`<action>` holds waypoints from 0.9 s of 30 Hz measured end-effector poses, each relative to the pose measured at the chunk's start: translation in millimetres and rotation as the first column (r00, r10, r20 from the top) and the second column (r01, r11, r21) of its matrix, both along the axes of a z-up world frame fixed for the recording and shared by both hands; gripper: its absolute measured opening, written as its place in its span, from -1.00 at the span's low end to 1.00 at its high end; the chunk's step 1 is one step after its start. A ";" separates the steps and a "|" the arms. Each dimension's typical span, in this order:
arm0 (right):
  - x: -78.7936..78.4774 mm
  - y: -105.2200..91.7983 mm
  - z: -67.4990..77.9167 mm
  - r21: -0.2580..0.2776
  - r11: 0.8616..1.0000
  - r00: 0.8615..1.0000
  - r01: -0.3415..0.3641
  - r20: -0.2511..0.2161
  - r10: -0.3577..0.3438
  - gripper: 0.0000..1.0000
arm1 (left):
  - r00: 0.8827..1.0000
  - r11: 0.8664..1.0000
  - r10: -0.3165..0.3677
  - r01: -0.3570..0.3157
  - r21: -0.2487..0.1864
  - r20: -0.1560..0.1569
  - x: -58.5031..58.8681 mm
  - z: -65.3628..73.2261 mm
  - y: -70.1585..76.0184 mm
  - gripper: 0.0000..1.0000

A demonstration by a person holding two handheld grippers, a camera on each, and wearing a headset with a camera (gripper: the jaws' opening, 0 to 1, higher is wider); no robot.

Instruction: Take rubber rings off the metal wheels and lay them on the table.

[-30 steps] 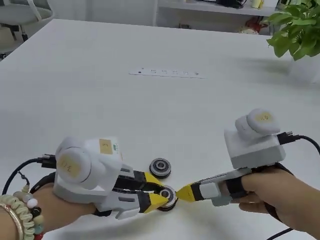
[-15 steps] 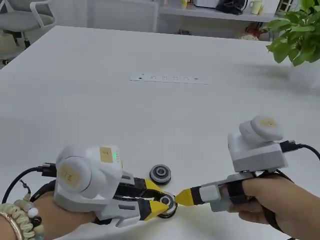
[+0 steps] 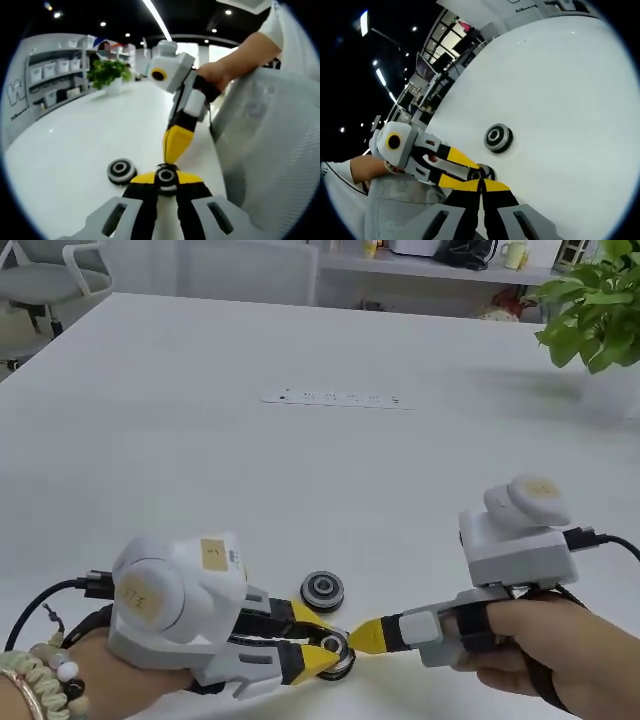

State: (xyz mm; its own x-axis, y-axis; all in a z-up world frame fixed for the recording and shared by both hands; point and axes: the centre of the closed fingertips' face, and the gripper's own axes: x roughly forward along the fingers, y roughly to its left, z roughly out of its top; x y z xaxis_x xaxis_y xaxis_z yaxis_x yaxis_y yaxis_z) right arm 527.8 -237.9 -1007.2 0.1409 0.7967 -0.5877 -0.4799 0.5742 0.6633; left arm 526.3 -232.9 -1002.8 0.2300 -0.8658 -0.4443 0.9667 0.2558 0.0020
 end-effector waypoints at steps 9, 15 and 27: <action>-2.8 3.2 2.5 0.017 1.000 1.000 -0.006 -0.007 0.006 -1.00 | 1.000 1.000 0.001 -0.001 0.002 0.003 0.3 0.1 0.2 -0.72; -3.0 5.2 4.8 0.030 1.000 1.000 -0.008 -0.007 0.008 -1.00 | 1.000 1.000 0.002 -0.002 0.003 0.003 0.6 0.3 0.4 -0.72; -2.6 6.6 6.9 0.043 0.999 1.000 -0.010 -0.002 0.010 -1.00 | 1.000 1.000 0.004 -0.004 0.003 0.001 0.6 0.2 0.0 -0.71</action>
